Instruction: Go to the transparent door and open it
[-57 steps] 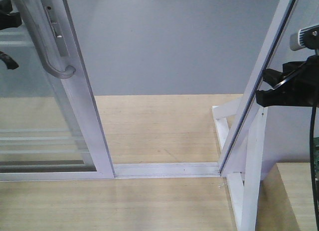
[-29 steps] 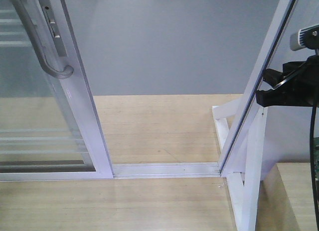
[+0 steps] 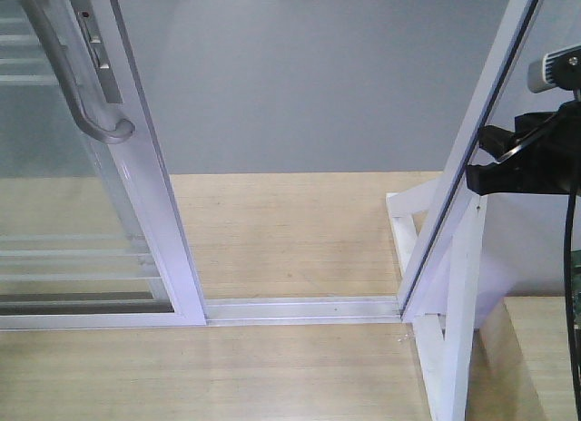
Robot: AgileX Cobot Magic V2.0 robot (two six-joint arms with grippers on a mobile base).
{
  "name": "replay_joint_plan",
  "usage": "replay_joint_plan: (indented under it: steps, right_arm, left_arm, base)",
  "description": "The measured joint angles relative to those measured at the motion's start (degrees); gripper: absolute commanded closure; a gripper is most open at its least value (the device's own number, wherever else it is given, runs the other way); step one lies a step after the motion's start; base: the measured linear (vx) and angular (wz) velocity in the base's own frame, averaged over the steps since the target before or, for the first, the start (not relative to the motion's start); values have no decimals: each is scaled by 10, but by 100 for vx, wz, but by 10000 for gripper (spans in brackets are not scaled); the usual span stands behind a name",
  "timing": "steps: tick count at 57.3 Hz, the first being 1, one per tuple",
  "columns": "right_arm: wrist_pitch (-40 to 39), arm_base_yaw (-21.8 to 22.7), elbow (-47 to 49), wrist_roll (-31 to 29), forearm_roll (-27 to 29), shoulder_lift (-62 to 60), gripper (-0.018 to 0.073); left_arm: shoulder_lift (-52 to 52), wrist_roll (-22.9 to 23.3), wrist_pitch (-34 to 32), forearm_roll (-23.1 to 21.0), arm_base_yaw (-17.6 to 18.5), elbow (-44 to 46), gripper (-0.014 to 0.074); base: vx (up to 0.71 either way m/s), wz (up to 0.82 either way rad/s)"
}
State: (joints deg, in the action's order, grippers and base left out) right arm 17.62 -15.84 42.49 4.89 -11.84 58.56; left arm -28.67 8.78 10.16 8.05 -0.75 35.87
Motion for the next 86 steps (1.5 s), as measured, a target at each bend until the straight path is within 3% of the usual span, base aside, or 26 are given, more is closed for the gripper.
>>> replay_joint_plan:
  steps: [1,6,13,29,42,49,63,86]
  right_arm:
    - [0,0,0,0,0,0,243]
    - [0,0,0,0,0,0,243]
    - [1,0,0,0,0,0,244]
    - [1,0,0,0,0,0,244]
    - [6,0,0,0,0,0,244]
    - [6,0,0,0,0,0,244]
    - [7,0,0,0,0,2,244]
    - [8,0,0,0,0,2,244]
  left_arm:
    - [11,-16,-1,-5,0,-10,599]
    - [59,-79,-1,-36,0,-57,605]
    - [129,-115,0,-65,0,-123,603]
    - [283,-103,-8,-71,1,-266,602]
    - [293,-80,-82,-71,19,-368,602]
    - [293,-63,-106,-71,23,-374,602]
    - [293,-58,-64,-71,23,-374,602]
    - [293,-57,-63,-71,23,-374,602]
  base:
    - [0,0]
    - [0,0]
    - [0,0]
    - [0,0]
    - [0,0]
    - [0,0]
    - [0,0]
    - [0,0]
